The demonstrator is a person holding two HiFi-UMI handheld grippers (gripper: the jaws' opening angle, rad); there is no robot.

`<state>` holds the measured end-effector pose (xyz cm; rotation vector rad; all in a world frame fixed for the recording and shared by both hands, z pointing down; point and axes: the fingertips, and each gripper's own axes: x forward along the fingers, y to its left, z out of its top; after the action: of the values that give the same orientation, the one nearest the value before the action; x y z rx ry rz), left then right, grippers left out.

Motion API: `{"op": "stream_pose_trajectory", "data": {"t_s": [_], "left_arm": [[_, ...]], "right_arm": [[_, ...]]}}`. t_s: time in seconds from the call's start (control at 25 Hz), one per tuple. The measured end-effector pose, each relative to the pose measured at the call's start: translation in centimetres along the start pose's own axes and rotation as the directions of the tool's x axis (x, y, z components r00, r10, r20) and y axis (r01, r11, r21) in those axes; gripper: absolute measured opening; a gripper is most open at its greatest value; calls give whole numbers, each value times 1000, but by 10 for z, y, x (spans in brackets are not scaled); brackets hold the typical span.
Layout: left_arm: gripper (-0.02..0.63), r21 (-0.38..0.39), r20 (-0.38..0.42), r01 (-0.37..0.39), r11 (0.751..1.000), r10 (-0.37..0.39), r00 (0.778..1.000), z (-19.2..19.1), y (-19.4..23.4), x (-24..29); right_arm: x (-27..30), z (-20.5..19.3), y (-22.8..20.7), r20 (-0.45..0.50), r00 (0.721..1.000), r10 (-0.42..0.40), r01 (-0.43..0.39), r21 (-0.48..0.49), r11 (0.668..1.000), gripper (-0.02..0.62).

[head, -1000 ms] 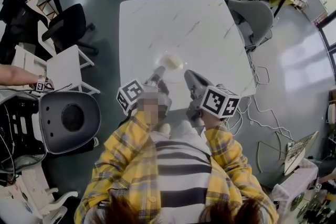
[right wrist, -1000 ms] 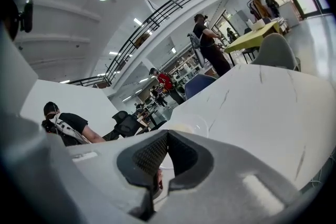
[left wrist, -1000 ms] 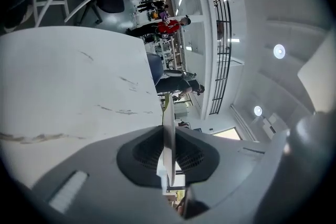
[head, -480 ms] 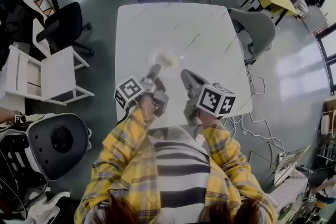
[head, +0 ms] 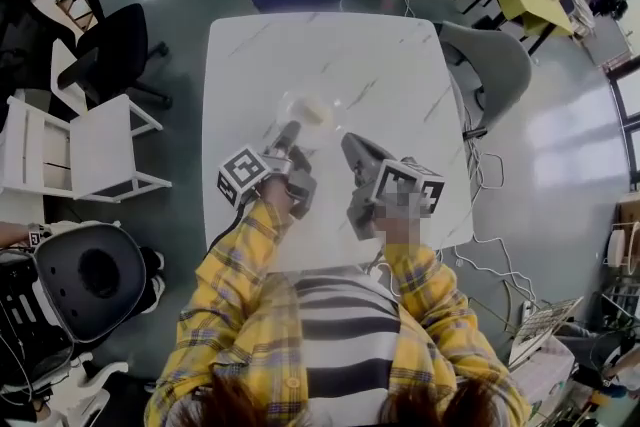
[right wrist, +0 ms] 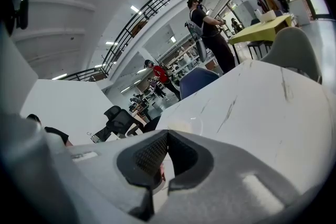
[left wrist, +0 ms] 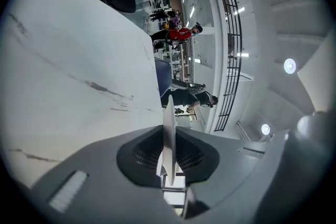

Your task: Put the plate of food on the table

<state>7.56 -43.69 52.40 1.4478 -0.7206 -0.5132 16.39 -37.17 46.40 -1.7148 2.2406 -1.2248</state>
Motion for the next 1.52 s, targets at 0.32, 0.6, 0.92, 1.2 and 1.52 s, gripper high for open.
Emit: {"op": "stream_pose_trajectory", "data": {"t_s": [0.32,0.6,0.92,1.2,1.52], "left_arm": [[20,-11,61,3,1000,-2,998,22,7,32],[20,-25,129,4,1000,-1,992,41,15,55],[21,-23,170,-39,999,42,984,57,31,76],[21,-43,220,-73,996,81,972,82,46,88],[21,-55,264,-72,996,85,961,103,44,101]], "right_arm": [[30,13,-22,-65,998,1,-5,-52,999,0],[66,16,-39,-114,993,9,-15,-49,999,0],[104,15,-60,-166,986,9,-15,-35,999,0],[139,25,-68,-201,980,2,-15,-64,998,0],[168,23,-64,-238,971,10,-38,-111,993,0]]}}
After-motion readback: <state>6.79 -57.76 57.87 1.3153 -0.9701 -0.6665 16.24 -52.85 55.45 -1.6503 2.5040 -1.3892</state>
